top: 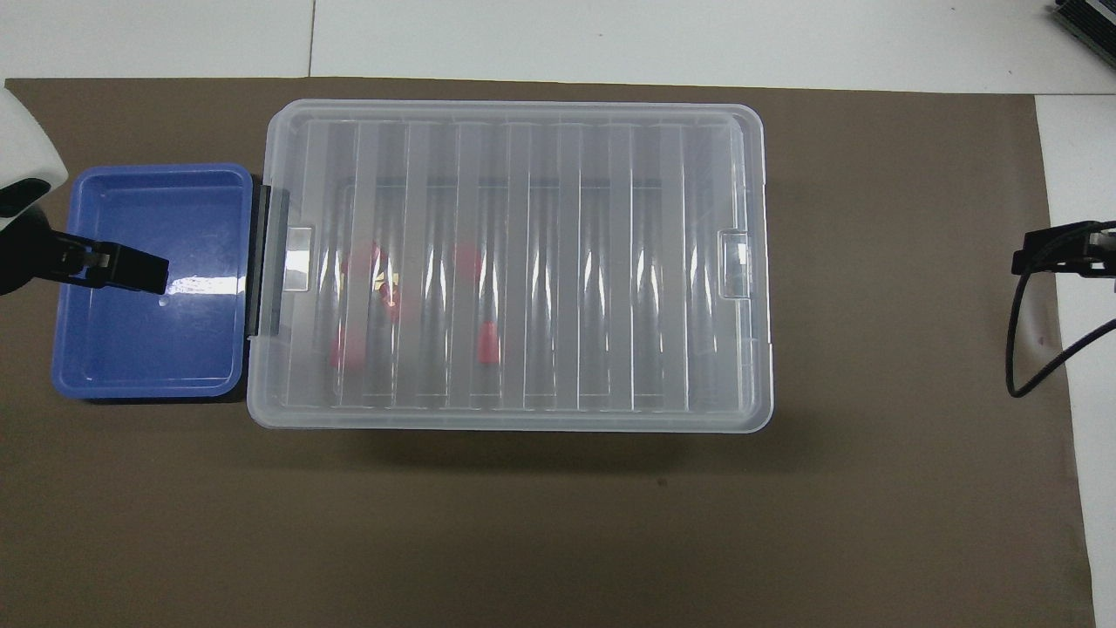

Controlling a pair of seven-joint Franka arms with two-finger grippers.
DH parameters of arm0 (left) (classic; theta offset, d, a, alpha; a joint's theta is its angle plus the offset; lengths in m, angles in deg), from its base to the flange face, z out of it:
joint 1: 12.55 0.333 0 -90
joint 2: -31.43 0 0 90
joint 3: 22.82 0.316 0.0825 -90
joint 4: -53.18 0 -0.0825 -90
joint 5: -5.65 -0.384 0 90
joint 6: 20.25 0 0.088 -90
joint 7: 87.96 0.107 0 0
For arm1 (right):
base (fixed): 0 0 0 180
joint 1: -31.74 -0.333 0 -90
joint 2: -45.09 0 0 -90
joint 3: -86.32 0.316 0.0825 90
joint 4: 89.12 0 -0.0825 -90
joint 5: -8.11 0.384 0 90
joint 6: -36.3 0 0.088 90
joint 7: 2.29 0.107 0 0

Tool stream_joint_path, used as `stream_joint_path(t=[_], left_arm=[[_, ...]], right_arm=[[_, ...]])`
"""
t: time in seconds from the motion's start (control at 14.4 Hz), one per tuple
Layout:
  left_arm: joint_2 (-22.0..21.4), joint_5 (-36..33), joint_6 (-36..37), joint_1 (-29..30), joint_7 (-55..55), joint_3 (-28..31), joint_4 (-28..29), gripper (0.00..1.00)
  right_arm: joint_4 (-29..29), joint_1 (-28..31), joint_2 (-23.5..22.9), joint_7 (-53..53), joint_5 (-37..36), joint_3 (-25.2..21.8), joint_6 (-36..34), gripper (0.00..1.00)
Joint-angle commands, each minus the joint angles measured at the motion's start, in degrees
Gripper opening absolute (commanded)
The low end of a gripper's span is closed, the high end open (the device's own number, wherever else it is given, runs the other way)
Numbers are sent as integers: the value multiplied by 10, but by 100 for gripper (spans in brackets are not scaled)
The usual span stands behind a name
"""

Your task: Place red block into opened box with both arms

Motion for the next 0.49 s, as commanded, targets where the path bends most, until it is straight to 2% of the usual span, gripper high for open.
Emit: stream_joint_path(t=[0.0, 0.42], left_arm=[[-20, 7, -14, -27, 3, 28, 24, 100], [-20, 7, -14, -45, 4, 51, 23, 100]], right_arm=[[58, -1, -36, 4, -11, 6, -30, 100], [25, 3, -18, -4, -5, 6, -63, 100]])
